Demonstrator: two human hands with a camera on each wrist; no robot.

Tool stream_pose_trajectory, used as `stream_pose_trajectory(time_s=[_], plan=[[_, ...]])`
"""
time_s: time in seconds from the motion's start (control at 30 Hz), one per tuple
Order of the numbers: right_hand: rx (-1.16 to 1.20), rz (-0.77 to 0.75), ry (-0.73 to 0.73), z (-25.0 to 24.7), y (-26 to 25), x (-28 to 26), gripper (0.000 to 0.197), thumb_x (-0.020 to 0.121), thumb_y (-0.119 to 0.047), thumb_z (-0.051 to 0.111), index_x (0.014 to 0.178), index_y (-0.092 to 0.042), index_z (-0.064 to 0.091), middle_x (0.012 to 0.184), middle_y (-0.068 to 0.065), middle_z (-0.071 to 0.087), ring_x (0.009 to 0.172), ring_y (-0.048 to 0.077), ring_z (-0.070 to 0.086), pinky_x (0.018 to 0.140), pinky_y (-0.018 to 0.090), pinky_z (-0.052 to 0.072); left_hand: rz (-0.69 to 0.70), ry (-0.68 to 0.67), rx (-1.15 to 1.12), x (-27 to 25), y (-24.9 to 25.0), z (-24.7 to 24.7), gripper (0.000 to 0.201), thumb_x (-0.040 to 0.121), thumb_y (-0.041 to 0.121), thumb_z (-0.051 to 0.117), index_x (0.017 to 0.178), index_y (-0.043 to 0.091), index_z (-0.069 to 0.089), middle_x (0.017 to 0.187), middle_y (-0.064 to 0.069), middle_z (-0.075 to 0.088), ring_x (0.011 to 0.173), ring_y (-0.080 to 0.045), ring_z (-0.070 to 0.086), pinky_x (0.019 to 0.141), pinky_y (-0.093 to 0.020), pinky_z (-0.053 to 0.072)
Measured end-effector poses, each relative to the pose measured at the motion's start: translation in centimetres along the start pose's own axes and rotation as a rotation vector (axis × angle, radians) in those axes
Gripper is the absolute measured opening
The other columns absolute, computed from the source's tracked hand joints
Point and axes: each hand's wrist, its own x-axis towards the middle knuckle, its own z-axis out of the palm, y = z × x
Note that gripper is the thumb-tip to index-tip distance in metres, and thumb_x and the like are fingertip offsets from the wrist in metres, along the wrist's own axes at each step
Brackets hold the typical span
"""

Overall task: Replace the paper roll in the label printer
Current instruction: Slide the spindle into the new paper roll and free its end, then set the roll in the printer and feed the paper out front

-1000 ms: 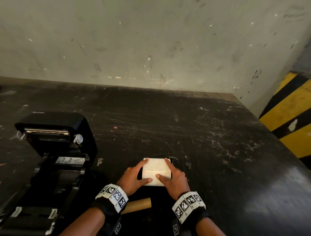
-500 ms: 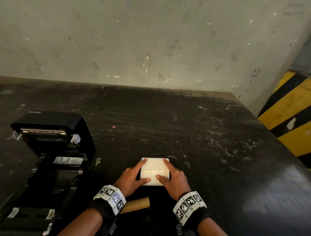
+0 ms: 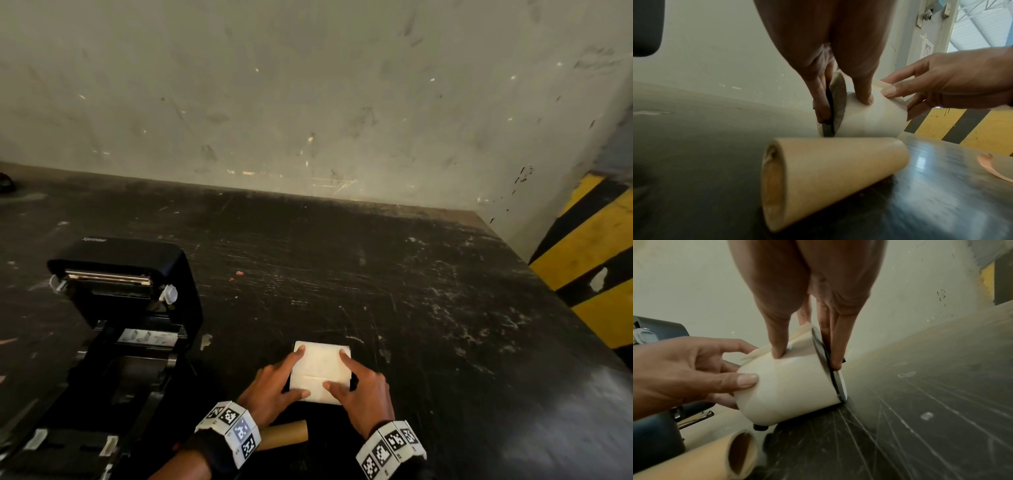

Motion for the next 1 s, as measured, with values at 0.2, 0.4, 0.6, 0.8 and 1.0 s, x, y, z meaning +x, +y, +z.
stream_pose_trajectory(time_s=[0.2, 0.4, 0.6, 0.8, 1.0], plan=[[-0.021, -0.034, 0.014, -1.2, -1.7, -1.7, 0.069, 0.080, -0.035, 0.070, 0.139, -0.028, 0.036, 0.131, 0.004, 0.055, 0.116, 0.014, 0.052, 0.103, 0.034, 0.042, 0.056, 0.038, 0.047, -1.5, 0.7, -1.0, 0.078, 0.083, 0.048, 0.058, 0.139, 0.049, 0.003, 0.150, -0.003, 0.033, 0.131, -0.023, 0.038, 0.110, -0.042, 0.032], [0.004, -0.161, 0.110, -1.4, -7.2, -4.3, 0.068, 0.079, -0.034, 0.071, 0.138, -0.029, 0.036, 0.137, 0.005, 0.050, 0.125, 0.015, 0.046, 0.105, 0.033, 0.041, 0.241, 0.236, 0.134, -6.1, 1.9, -7.3, 0.080, 0.080, 0.047, 0.062, 0.144, 0.032, 0.015, 0.145, -0.005, 0.043, 0.121, -0.022, 0.051, 0.100, -0.030, 0.041], [0.007, -0.308, 0.139, 1.3, -15.4, -7.0, 0.070, 0.077, -0.034, 0.072, 0.137, -0.029, 0.037, 0.127, -0.003, 0.058, 0.110, 0.000, 0.051, 0.091, 0.011, 0.042, 0.272, 0.335, 0.167, -12.9, -0.8, -14.6, 0.081, 0.077, 0.056, 0.058, 0.143, 0.033, 0.018, 0.140, 0.002, 0.048, 0.115, -0.016, 0.055, 0.096, -0.026, 0.041], [0.054, -0.357, 0.078, 7.7, -23.0, -8.7, 0.071, 0.078, -0.033, 0.072, 0.138, -0.026, 0.036, 0.128, -0.001, 0.057, 0.114, 0.006, 0.053, 0.097, 0.019, 0.044, 0.240, 0.347, 0.116, -18.1, -7.9, -20.8, 0.082, 0.076, 0.052, 0.063, 0.142, 0.040, 0.017, 0.132, 0.002, 0.055, 0.110, -0.010, 0.057, 0.097, -0.032, 0.047], [0.075, -0.356, 0.056, 14.2, -27.3, -8.9, 0.067, 0.082, -0.028, 0.069, 0.139, -0.026, 0.034, 0.122, -0.011, 0.054, 0.102, -0.005, 0.044, 0.079, -0.001, 0.038, 0.173, 0.281, 0.057, -20.1, -14.1, -24.8, 0.081, 0.068, 0.062, 0.061, 0.137, 0.044, 0.023, 0.117, 0.003, 0.063, 0.096, -0.010, 0.064, 0.089, -0.034, 0.052]])
